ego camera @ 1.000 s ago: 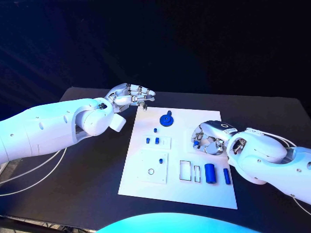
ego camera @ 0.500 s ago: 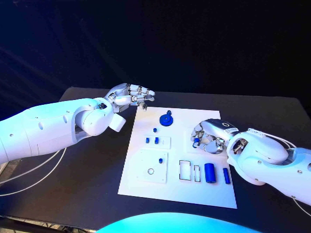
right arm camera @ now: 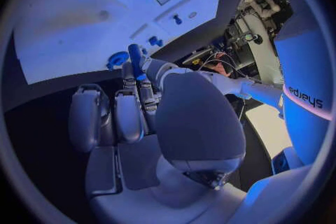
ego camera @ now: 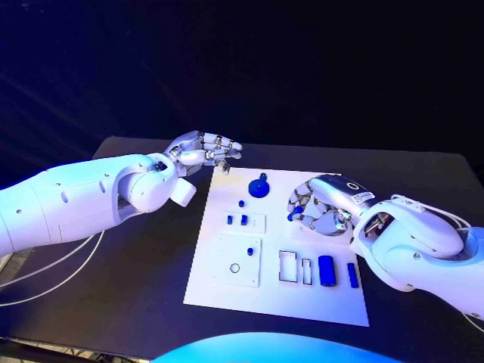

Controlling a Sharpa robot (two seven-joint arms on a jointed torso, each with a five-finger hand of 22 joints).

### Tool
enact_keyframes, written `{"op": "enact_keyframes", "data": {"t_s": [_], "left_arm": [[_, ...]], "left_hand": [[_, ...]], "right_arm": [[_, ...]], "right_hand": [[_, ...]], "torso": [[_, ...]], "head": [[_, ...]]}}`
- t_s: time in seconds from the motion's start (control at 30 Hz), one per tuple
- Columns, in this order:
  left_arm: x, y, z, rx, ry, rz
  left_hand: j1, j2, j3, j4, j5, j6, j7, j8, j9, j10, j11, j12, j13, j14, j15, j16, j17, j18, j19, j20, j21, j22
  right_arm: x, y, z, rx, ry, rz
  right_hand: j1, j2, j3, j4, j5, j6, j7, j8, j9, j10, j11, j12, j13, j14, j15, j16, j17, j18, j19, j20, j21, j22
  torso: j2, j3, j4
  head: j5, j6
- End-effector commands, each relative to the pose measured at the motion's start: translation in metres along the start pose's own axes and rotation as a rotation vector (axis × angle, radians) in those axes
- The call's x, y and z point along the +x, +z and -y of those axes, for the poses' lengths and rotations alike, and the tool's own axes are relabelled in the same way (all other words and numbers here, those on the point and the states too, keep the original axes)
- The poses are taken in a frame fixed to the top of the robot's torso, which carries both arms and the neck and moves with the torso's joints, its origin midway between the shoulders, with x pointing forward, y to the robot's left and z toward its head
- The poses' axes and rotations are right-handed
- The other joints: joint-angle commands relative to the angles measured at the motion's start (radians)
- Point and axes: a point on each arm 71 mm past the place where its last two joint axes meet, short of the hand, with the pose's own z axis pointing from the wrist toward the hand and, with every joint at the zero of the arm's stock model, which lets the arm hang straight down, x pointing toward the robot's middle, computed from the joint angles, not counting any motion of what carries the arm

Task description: Assemble the parts on the task board

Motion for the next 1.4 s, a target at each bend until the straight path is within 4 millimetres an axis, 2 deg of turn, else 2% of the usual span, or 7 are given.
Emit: {"op": "enact_keyframes", "data": {"t_s": [0.03, 0.33, 0.53, 0.8, 0.93, 1.13, 1.4], "left_arm": [[0.003, 0.001, 0.001, 0.012, -0.007, -0.027], [0.006, 0.002, 0.001, 0.015, -0.009, -0.031], [0.006, 0.003, 0.001, 0.017, -0.009, -0.030], [0.008, 0.004, 0.001, 0.020, -0.009, -0.032], [0.008, 0.004, 0.002, 0.021, -0.009, -0.031], [0.008, 0.004, 0.002, 0.021, -0.008, -0.030], [0.008, 0.004, 0.002, 0.021, -0.009, -0.030]], "left_hand": [[0.000, 0.008, -0.003, 0.002, -0.003, -0.008, -0.002, -0.006, -0.001, -0.009, 0.000, 0.003, 0.002, -0.005, 0.001, -0.003, -0.001, 0.015, 0.005, 0.001, -0.005, -0.001], [0.000, 0.008, -0.003, 0.002, -0.002, -0.008, -0.002, -0.006, -0.001, -0.009, 0.000, 0.004, 0.002, -0.006, 0.001, -0.003, -0.001, 0.015, 0.005, 0.001, -0.006, -0.001], [0.001, 0.008, -0.003, 0.002, -0.002, -0.008, -0.002, -0.006, -0.001, -0.010, -0.001, 0.005, 0.002, -0.006, 0.000, -0.003, -0.001, 0.015, 0.006, 0.001, -0.007, -0.002], [0.001, 0.008, -0.003, 0.002, -0.002, -0.008, -0.002, -0.006, -0.001, -0.010, -0.001, 0.005, 0.002, -0.006, 0.000, -0.003, -0.001, 0.015, 0.006, 0.001, -0.007, -0.002], [0.001, 0.008, -0.003, 0.002, -0.002, -0.008, -0.002, -0.006, -0.001, -0.010, -0.001, 0.005, 0.002, -0.006, 0.000, -0.003, -0.001, 0.015, 0.006, 0.001, -0.007, -0.002], [0.001, 0.008, -0.003, 0.002, -0.002, -0.008, -0.002, -0.006, -0.001, -0.010, -0.001, 0.005, 0.002, -0.006, 0.000, -0.003, -0.001, 0.015, 0.006, 0.001, -0.007, -0.002], [0.001, 0.008, -0.003, 0.002, -0.002, -0.008, -0.002, -0.006, -0.001, -0.010, -0.001, 0.005, 0.002, -0.006, 0.000, -0.003, -0.001, 0.015, 0.006, 0.001, -0.007, -0.002]], "right_arm": [[0.001, 0.002, -0.021, -0.095, 0.030, 0.034], [0.022, 0.011, -0.065, -0.243, 0.078, 0.030], [0.044, 0.015, -0.082, -0.293, 0.107, -0.006], [0.073, 0.019, -0.081, -0.277, 0.106, -0.067], [0.086, 0.021, -0.079, -0.266, 0.101, -0.095], [0.094, 0.022, -0.079, -0.264, 0.100, -0.115], [0.103, 0.023, -0.078, -0.257, 0.090, -0.150]], "right_hand": [[-0.007, 0.003, 0.014, -0.016, 0.003, -0.009, 0.000, 0.005, 0.003, 0.089, -0.079, -0.002, 0.040, 0.019, -0.005, 0.003, 0.000, -0.012, 0.027, -0.009, 0.004, 0.198], [-0.009, 0.002, 0.020, -0.022, 0.003, -0.011, 0.001, 0.007, 0.007, 0.089, -0.079, -0.005, 0.041, 0.018, -0.005, 0.001, -0.005, -0.011, 0.025, -0.009, -0.001, 0.197], [-0.010, 0.002, 0.022, -0.024, 0.003, -0.012, 0.001, 0.008, 0.008, 0.088, -0.078, -0.006, 0.042, 0.018, -0.005, -0.001, -0.008, -0.010, 0.023, -0.009, -0.006, 0.196], [-0.010, 0.002, 0.023, -0.025, 0.003, -0.013, 0.001, 0.008, 0.009, 0.088, -0.078, -0.007, 0.042, 0.017, -0.005, -0.002, -0.010, -0.010, 0.023, -0.008, -0.007, 0.195], [-0.011, 0.002, 0.024, -0.026, 0.003, -0.013, 0.002, 0.008, 0.009, 0.088, -0.078, -0.007, 0.043, 0.017, -0.004, -0.002, -0.009, -0.009, 0.022, -0.008, -0.010, 0.195], [-0.012, 0.002, 0.025, -0.028, 0.004, -0.014, 0.002, 0.008, 0.010, 0.088, -0.078, -0.008, 0.043, 0.017, -0.004, -0.002, -0.011, -0.009, 0.022, -0.008, -0.010, 0.195], [-0.013, 0.002, 0.026, -0.029, 0.004, -0.015, 0.002, 0.009, 0.011, 0.087, -0.078, -0.009, 0.043, 0.017, -0.004, -0.002, -0.011, -0.009, 0.022, -0.008, -0.011, 0.194]], "torso": [[0.000, 0.0009, -0.0014], [0.000, 0.0007, 0.0008], [0.001, -0.0007, 0.0003], [0.001, 0.0002, 0.0008], [0.001, 0.0013, 0.0001], [0.001, 0.0018, -0.0005], [0.001, 0.0012, -0.0003]], "head": [[0.005, 0.000], [0.014, 0.000], [0.023, -0.004], [0.042, -0.006], [0.052, -0.015], [0.058, -0.024], [0.061, -0.029]]}}
